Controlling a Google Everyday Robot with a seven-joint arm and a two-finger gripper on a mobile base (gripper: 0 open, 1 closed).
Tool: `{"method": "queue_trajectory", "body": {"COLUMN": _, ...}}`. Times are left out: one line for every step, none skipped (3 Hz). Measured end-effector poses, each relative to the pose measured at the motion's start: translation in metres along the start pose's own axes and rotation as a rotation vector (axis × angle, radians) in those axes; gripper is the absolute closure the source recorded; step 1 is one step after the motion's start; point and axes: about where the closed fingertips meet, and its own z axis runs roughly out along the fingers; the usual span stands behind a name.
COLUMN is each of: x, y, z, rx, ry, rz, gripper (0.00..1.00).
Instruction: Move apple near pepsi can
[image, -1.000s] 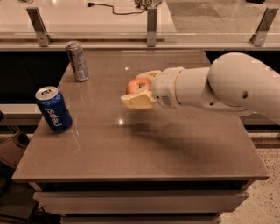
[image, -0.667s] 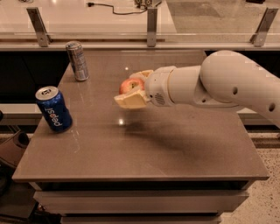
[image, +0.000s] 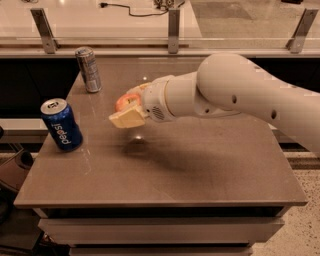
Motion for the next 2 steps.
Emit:
{"method": "queue_trajectory", "body": {"x": -0.004, "y": 0.023, "z": 0.015, "rx": -0.013, "ry": 0.003, "rz": 0.018, "gripper": 1.00}}
{"method": "queue_trajectory", "body": {"x": -0.003, "y": 0.042, "z": 0.027, "rx": -0.011, "ry": -0.010, "rz": 0.034, "gripper": 1.00}}
